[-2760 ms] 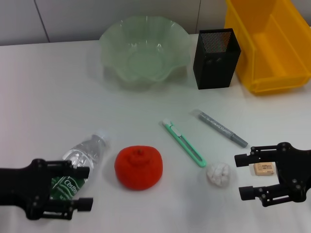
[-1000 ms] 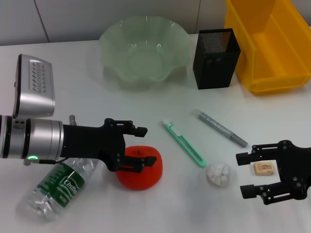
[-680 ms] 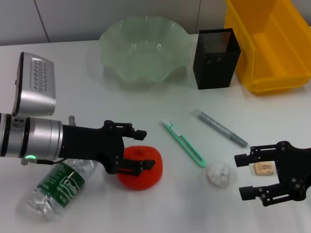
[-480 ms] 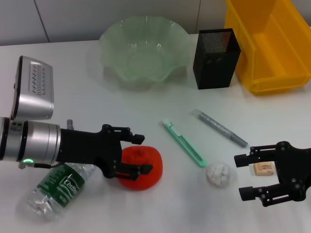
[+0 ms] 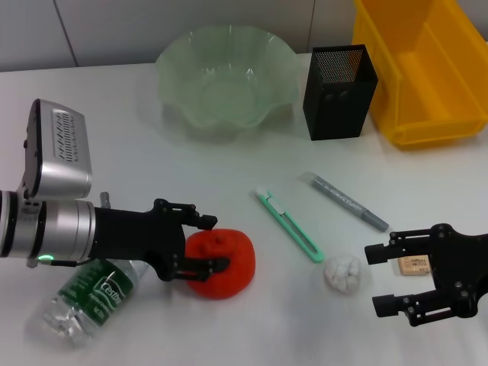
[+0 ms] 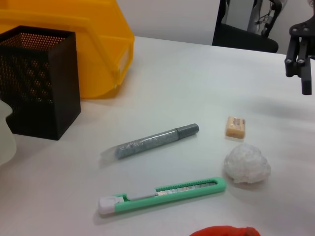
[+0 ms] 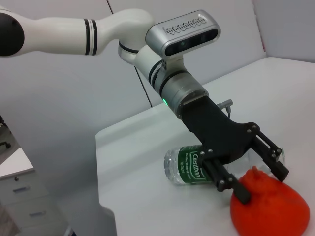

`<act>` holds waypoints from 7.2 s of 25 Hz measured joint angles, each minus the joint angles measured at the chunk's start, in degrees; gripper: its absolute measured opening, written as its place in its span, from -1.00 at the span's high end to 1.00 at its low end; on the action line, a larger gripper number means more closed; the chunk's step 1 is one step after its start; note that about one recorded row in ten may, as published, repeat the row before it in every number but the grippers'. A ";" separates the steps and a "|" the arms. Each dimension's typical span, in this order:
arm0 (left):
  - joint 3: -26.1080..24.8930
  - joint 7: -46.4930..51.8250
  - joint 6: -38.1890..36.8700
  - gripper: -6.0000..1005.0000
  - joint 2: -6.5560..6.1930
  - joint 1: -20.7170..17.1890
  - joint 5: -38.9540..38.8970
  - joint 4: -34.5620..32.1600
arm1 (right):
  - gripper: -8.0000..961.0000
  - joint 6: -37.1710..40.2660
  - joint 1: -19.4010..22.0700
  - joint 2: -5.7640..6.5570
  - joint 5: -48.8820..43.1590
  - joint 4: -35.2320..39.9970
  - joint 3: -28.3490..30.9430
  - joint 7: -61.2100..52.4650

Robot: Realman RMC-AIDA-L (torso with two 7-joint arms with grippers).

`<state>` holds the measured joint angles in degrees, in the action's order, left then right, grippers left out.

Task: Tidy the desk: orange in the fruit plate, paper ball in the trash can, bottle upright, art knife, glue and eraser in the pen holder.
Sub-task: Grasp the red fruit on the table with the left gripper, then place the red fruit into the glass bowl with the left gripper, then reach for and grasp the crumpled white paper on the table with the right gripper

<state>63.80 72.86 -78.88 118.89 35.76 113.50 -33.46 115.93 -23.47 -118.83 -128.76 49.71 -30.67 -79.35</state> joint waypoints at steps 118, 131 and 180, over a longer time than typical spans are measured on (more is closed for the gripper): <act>5.60 10.21 -24.09 -0.72 -4.92 -12.26 -20.00 -14.63 | -0.34 3.62 -10.45 0.02 -17.15 40.17 -28.37 -52.68; 5.45 8.20 -26.03 -0.72 -5.64 -15.62 -19.79 -14.27 | -0.33 -0.91 -23.46 -0.15 -21.94 23.66 -38.78 -67.67; 5.28 6.77 -26.06 -0.71 -5.17 -16.60 -18.23 -13.72 | 0.15 -19.22 -28.77 -0.86 -18.71 5.61 -62.27 -76.31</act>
<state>69.08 79.62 -104.94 113.72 19.16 95.27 -47.17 96.71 -52.24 -119.69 -147.47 55.32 -92.94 -155.66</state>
